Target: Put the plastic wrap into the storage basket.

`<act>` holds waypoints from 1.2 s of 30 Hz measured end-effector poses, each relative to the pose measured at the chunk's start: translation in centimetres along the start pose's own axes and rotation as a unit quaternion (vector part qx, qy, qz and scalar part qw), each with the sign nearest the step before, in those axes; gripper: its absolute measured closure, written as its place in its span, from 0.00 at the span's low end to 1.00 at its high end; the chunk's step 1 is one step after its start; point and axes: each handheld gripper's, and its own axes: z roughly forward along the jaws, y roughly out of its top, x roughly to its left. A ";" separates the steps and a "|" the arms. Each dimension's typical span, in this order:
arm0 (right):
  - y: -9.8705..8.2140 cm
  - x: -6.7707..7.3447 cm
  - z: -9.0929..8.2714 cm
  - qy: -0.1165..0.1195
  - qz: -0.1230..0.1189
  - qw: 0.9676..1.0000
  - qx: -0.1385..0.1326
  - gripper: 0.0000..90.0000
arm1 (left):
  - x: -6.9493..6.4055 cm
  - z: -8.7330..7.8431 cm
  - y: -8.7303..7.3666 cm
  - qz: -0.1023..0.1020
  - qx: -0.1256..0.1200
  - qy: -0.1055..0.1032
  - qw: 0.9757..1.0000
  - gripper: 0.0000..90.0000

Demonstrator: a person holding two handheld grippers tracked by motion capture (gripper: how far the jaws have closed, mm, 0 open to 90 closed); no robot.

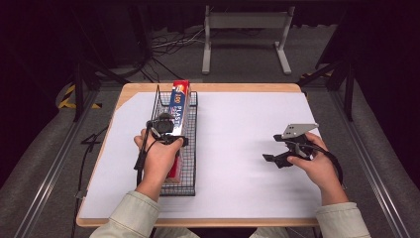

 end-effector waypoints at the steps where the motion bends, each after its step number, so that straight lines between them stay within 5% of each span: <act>1: 0.0 0.0 0.0 0.000 0.000 1.000 0.000 0.17 | 0.0 0.0 0.0 0.000 0.000 0.000 1.000 0.43; 25: 0.0 -0.2 -0.4 0.002 0.007 1.000 -0.011 0.16 | 0.0 3.3 -0.6 -0.016 0.037 0.008 0.999 0.43; 36: 0.0 -0.2 -0.3 0.002 0.006 1.000 -0.010 0.16 | 0.2 4.1 -0.7 -0.017 0.045 0.028 0.998 0.43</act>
